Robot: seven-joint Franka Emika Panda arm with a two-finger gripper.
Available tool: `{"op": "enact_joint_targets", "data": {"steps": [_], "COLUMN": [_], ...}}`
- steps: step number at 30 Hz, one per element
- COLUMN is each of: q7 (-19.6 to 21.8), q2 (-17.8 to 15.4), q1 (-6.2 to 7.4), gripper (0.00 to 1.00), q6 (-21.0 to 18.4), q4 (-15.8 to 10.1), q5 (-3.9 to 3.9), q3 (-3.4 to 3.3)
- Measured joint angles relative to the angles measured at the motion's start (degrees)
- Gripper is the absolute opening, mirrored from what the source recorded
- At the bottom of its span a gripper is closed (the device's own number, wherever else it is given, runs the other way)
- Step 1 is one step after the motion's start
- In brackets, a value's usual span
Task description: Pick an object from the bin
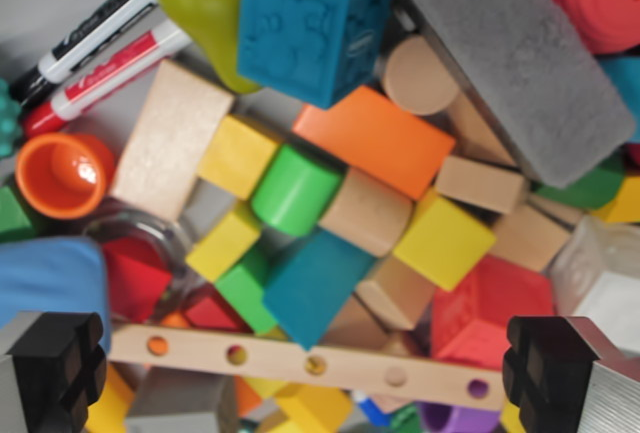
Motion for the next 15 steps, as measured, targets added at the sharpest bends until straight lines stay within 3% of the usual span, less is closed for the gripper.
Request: {"op": "enact_joint_targets", "data": {"steps": [15], "q7": [15.4], "q2": [4.4], "q1": [3.29], "gripper": [1.00], "q6": [5.3], "q4": [-1.1], "q5": [-0.08], "q3": [-0.39]}}
